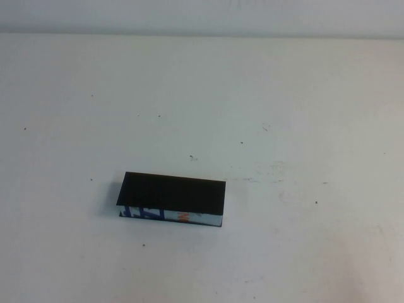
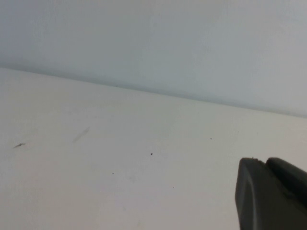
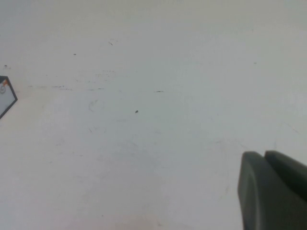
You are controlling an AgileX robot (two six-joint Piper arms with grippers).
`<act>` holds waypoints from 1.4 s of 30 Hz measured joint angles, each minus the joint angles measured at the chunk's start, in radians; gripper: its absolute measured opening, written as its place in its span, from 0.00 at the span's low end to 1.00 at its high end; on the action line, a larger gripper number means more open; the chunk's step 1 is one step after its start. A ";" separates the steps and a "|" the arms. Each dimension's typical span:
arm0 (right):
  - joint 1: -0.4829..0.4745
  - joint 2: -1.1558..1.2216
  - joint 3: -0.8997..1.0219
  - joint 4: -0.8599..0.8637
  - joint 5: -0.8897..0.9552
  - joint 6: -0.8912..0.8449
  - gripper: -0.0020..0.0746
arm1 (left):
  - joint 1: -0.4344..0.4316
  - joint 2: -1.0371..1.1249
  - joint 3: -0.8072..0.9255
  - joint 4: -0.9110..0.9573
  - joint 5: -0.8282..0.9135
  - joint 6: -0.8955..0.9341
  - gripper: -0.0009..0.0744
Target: Return glasses to glasses case
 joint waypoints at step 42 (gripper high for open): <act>0.000 -0.004 0.000 0.000 -0.002 0.000 0.01 | 0.126 -0.078 0.000 1.680 0.586 -1.407 0.01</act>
